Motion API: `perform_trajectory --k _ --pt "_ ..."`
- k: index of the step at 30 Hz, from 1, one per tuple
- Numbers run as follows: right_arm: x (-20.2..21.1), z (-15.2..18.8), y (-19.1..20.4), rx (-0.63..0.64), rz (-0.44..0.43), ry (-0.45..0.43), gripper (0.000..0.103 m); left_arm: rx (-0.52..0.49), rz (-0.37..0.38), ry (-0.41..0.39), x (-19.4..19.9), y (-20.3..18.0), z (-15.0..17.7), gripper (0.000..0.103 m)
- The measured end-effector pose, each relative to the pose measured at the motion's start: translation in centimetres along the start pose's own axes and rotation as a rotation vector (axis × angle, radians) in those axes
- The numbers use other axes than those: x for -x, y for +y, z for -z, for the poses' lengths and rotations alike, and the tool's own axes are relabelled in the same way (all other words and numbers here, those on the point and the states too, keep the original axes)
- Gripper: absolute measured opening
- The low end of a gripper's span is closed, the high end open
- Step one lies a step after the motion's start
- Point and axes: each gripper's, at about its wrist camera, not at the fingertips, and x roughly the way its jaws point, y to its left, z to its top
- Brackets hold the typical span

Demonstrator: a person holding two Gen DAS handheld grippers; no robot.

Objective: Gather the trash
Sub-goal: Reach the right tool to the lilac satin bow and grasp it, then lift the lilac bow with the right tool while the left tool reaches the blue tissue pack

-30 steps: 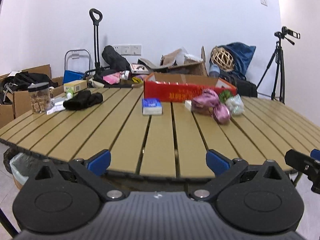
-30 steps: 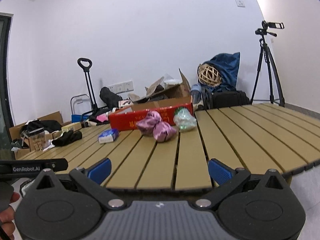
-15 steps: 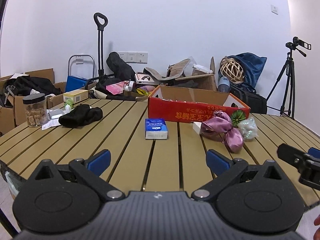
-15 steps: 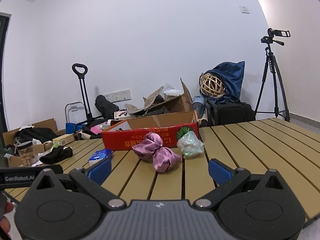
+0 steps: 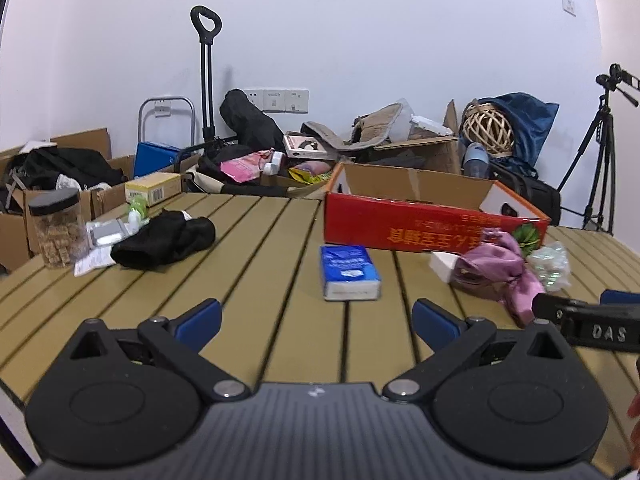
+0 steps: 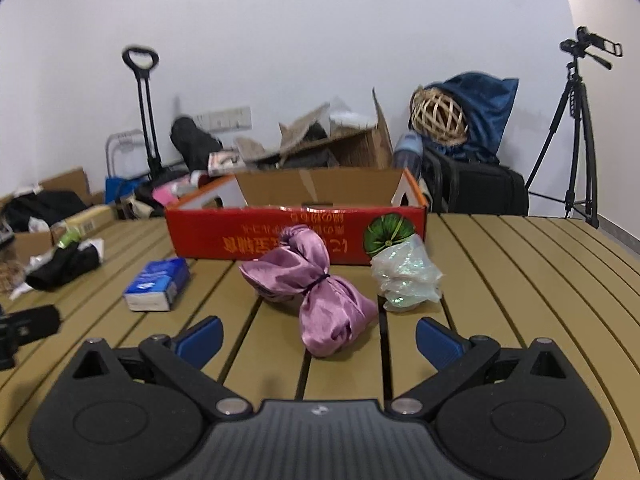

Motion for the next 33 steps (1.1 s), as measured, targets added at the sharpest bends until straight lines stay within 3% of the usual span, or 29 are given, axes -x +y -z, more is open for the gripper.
perform_trajectory --k 11,16,18,24,33 --pt "-7.7 -2.6 1.4 0.044 0.071 0.161 0.078 0.066 -0.021 0.032 -1.5 3.0 -0.6 0.103" --pt "-8.7 -2.6 1.5 0.042 0.094 0.183 0.055 0.079 -0.022 0.037 -1.8 3.6 -0.7 0.103" --pt "-8.7 -2.6 1.5 0.051 0.102 0.188 0.037 0.088 -0.02 0.042 -2.0 3.8 -0.7 0.103" --pt "-7.9 -2.7 1.0 0.032 0.097 0.178 0.026 0.115 -0.017 0.059 -2.6 4.1 -0.7 0.103" --pt "-4.3 -2.3 0.2 -0.012 0.074 0.096 0.023 0.137 -0.006 0.087 -3.3 4.1 -0.6 0.103"
